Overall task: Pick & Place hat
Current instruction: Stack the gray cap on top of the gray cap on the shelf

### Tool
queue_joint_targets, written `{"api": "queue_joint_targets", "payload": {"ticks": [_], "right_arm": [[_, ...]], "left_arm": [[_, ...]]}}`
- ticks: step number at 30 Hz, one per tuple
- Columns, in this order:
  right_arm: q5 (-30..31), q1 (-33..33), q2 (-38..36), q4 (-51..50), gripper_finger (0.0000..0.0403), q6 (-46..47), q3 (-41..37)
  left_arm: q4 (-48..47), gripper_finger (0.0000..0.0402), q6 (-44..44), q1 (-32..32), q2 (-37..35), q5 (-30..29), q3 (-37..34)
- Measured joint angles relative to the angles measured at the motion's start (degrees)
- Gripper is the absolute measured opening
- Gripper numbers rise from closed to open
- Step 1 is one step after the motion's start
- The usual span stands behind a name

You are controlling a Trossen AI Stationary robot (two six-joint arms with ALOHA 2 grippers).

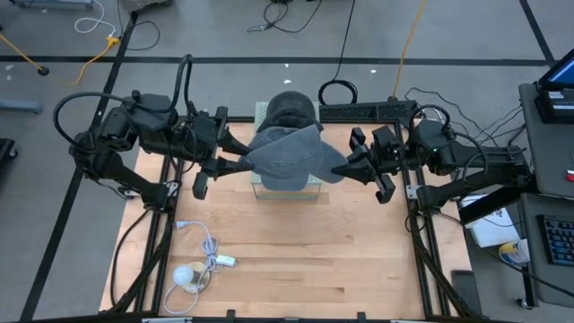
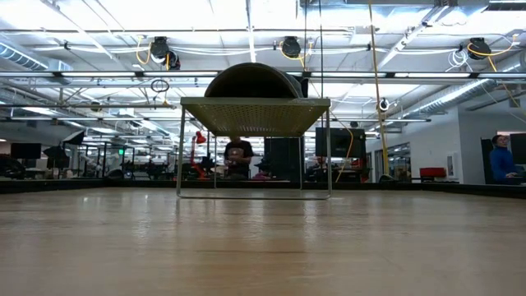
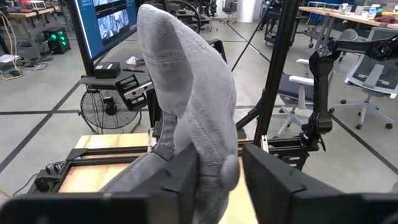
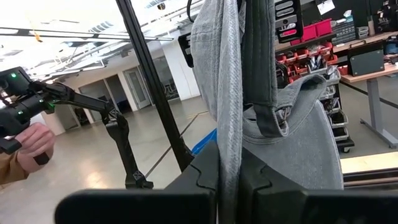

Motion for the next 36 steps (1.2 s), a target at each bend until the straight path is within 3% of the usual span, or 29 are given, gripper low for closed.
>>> {"api": "queue_joint_targets", "payload": {"ticks": [9, 17, 24, 30, 36], "right_arm": [[-0.05, 0.00, -0.81, 0.14, 0.0012, -1.22, -0.02], [0.06, 0.00, -2.52, -3.78, 0.0067, -0.36, -0.02], [0.06, 0.00, -7.27, -13.31, 0.0113, -0.26, -0.04], [0.40, 0.00, -12.18, -21.53, 0.0118, -2.25, -0.04], [3.85, 0.02, -15.16, -21.95, 0.0118, -3.69, -0.04]], "left_arm": [[0.41, 0.0022, -1.91, 0.02, -0.48, -0.13, -0.04], [0.13, 0.0022, -13.02, 2.50, -0.82, -1.31, -0.04], [-2.80, 0.0022, -17.88, 6.92, -1.56, 4.58, 0.00], [-4.74, 0.0022, -18.36, 10.34, -0.87, 11.60, 0.00], [-4.67, 0.0022, -21.63, 13.77, 1.40, 18.22, -0.04]]}}
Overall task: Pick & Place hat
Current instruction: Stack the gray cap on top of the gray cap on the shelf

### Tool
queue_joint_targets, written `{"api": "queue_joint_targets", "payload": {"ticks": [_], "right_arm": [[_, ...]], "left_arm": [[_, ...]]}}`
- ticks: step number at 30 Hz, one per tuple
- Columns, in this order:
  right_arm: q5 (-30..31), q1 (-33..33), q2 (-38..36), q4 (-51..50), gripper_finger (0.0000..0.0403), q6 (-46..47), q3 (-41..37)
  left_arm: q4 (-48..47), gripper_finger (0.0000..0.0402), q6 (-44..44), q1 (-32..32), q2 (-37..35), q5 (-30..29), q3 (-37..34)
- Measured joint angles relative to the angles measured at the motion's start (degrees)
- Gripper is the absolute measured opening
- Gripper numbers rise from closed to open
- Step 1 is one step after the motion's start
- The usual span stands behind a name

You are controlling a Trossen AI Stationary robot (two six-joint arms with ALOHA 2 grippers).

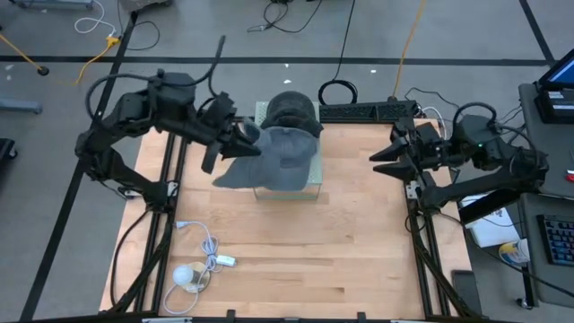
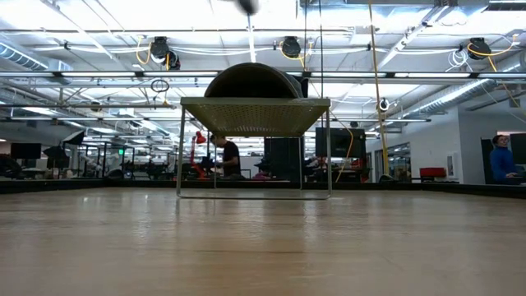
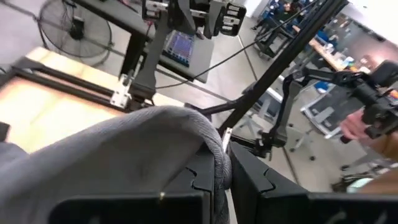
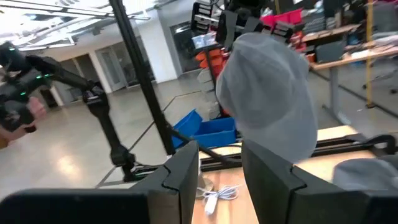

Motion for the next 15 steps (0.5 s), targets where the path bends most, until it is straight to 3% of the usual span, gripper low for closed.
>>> {"api": "queue_joint_targets", "payload": {"ticks": [11, 15], "right_arm": [[0.89, 0.00, -0.26, -0.52, 0.0114, -6.71, 0.00], [0.86, 0.00, 0.13, -0.79, 0.0114, -10.18, 0.00]], "left_arm": [[-3.73, 0.0022, 0.15, 6.71, 5.00, 13.94, 0.03], [-5.80, 0.0022, 6.09, 7.89, 6.22, 14.72, -0.02]]}}
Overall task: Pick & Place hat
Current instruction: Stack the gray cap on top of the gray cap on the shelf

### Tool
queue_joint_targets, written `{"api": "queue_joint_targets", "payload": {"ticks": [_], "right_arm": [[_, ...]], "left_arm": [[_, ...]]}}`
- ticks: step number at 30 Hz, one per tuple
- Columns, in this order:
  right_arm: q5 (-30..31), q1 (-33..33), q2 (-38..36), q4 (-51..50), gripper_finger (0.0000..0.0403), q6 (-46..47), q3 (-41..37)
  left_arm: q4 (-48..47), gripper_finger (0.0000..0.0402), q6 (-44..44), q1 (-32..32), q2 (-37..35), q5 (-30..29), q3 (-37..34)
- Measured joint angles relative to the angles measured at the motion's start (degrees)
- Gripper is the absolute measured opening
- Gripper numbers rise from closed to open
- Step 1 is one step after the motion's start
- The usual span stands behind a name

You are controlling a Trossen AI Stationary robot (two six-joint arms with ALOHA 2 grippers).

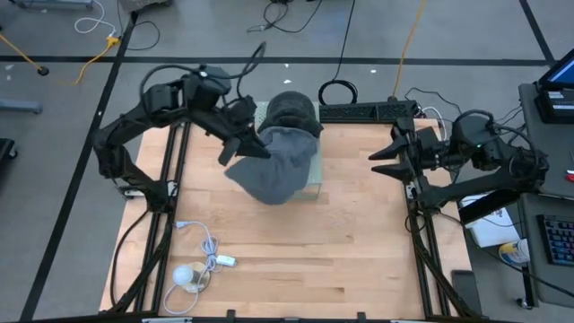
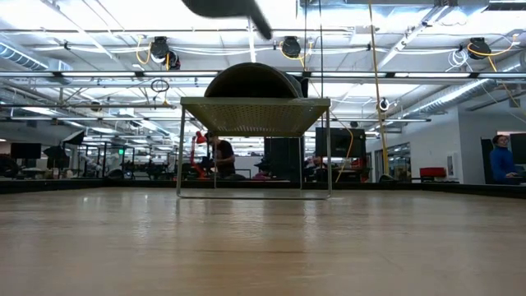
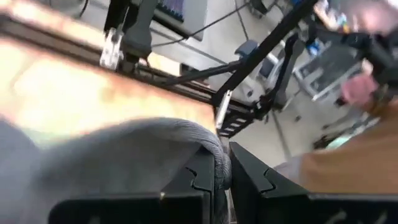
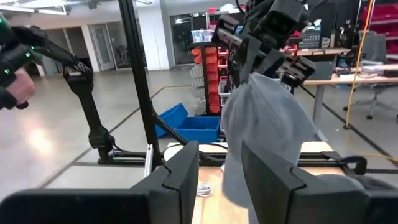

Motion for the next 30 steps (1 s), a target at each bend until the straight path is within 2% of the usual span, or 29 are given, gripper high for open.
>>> {"api": "queue_joint_targets", "payload": {"ticks": [3, 9, 23, 30], "right_arm": [[0.03, 0.00, 0.09, 0.00, 0.0111, -1.97, 0.00], [0.15, 0.00, 0.30, -0.21, 0.0110, -2.90, 0.00], [0.37, 0.00, 0.46, -0.31, 0.0104, -10.55, 0.00], [6.74, -0.03, 1.81, -0.31, 0.0105, -10.09, 0.00]], "left_arm": [[-0.14, 0.0022, 7.64, -0.24, 0.71, 0.02, 0.02], [-0.18, 0.0022, 17.12, -0.13, 1.26, -2.13, 0.11], [-6.18, 0.0022, 39.93, -1.07, 1.51, -16.54, 0.09], [-7.47, 0.0022, 49.18, -1.33, 2.63, -22.10, 0.11]]}}
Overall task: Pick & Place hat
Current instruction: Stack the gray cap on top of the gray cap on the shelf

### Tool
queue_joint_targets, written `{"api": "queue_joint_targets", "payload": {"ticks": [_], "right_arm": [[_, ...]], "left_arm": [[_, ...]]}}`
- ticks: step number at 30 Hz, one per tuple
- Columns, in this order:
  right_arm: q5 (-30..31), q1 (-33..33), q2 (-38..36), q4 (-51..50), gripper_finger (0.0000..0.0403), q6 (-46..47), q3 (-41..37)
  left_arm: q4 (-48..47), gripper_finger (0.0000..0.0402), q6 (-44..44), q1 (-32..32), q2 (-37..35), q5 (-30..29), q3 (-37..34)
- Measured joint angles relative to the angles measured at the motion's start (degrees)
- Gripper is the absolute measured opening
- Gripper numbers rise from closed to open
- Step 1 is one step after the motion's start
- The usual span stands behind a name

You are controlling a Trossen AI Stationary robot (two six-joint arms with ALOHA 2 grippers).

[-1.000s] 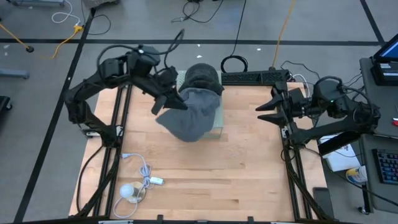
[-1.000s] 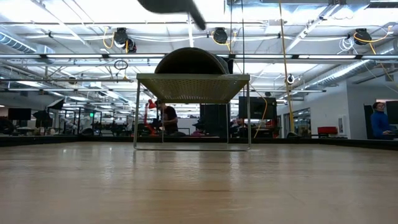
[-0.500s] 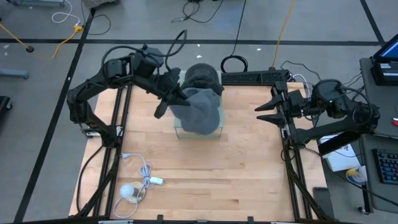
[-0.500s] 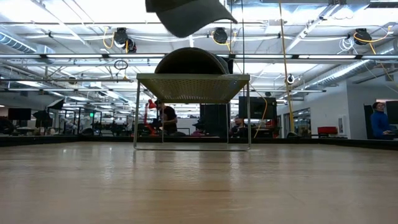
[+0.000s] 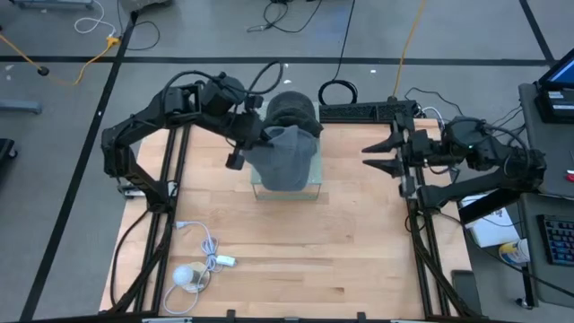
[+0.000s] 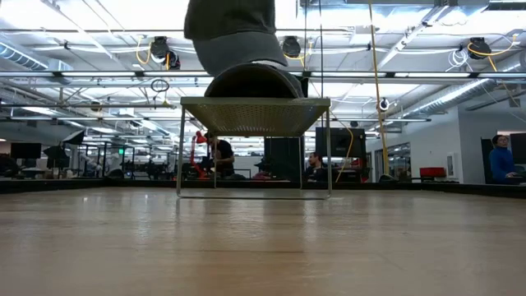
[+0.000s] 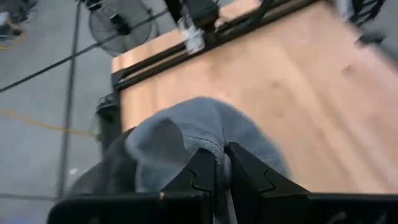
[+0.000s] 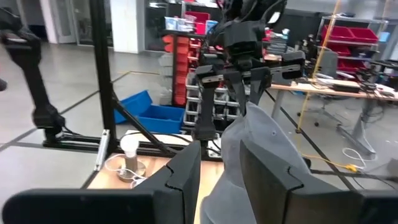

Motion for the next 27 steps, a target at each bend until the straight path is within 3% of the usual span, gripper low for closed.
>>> {"api": "queue_joint_targets", "payload": {"ticks": [11, 15, 27], "right_arm": [[2.48, 0.01, 3.02, -0.01, 0.0103, 0.12, 0.00], [2.50, 0.03, 3.72, 0.02, 0.0102, 0.09, 0.00], [2.55, 0.01, 4.00, 0.02, 0.0098, -0.06, 0.00]], "left_arm": [[1.68, 0.0023, 9.93, 0.81, 2.85, -8.53, 0.00], [2.87, 0.0023, 10.62, 0.73, 5.01, -14.93, -0.02], [6.02, 0.0024, 9.74, 1.82, 8.82, -19.77, 0.05]]}}
